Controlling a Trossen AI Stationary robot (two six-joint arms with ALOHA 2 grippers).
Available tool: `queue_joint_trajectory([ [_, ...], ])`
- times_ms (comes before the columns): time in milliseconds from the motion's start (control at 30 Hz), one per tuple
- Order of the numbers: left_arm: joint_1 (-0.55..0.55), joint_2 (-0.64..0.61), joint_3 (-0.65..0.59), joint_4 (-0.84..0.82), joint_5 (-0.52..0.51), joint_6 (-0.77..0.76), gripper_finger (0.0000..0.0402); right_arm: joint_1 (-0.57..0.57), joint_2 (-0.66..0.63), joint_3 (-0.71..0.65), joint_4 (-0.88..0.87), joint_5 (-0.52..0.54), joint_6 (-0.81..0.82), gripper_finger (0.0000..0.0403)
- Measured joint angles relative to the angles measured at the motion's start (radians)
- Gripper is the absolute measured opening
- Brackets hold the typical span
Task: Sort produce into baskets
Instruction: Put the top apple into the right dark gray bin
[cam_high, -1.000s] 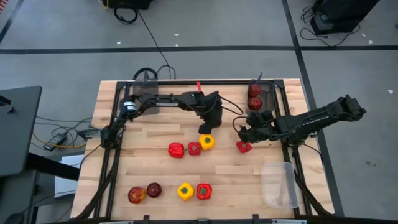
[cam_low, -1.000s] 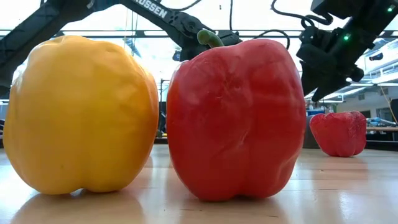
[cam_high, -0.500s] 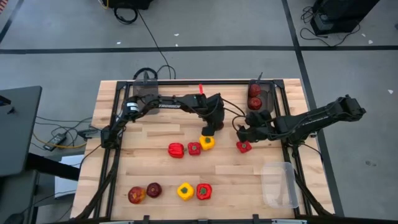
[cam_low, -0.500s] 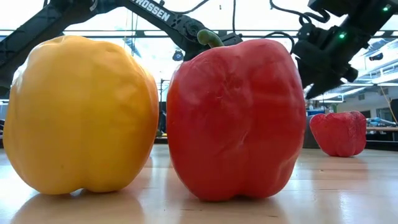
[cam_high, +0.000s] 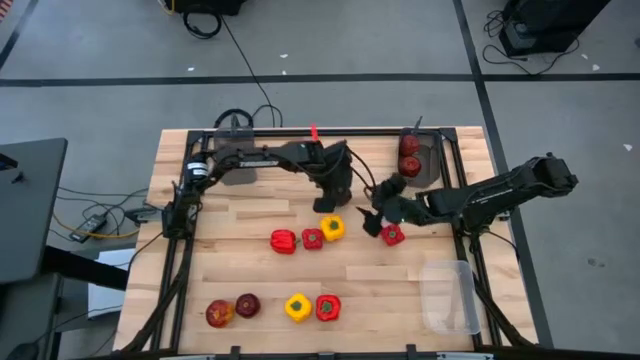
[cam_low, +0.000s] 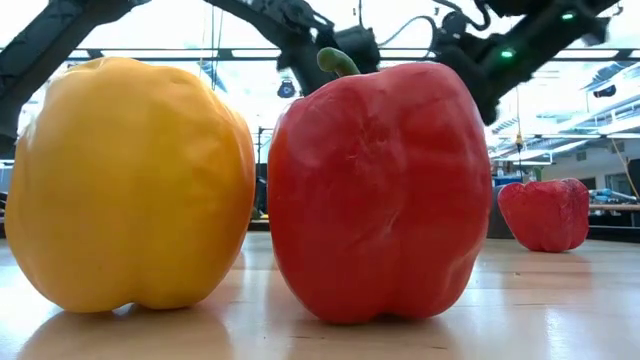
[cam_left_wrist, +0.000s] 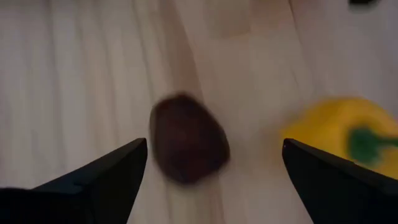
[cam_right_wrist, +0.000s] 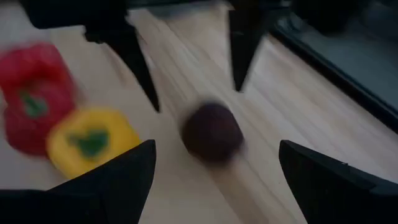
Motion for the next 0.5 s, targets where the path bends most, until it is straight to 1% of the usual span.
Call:
queue_joint_trajectory([
  [133, 0.020, -0.085, -0.013, -0.082, 0.000, -0.003, 0.0379, -0.112, 0.058, 0.000, 0.128, -0.141, -0.113, 0.0357],
  [233, 0.039, -0.155, -0.071, -0.099, 0.000, -0.026, 0.0379, -0.216, 0.105, 0.011, 0.147, -0.288, -0.174, 0.0360],
  [333, 0.057, -0.233, -0.160, -0.092, -0.003, -0.054, 0.0379, -0.300, 0.158, 0.053, 0.116, -0.435, -0.238, 0.0360],
  [400, 0.068, -0.292, -0.230, -0.073, -0.005, -0.082, 0.0379, -0.335, 0.190, 0.098, 0.086, -0.497, -0.299, 0.0360],
  [500, 0.081, -0.383, -0.356, 0.000, -0.025, -0.133, 0.0379, -0.364, 0.237, 0.194, -0.029, -0.564, -0.410, 0.0360],
])
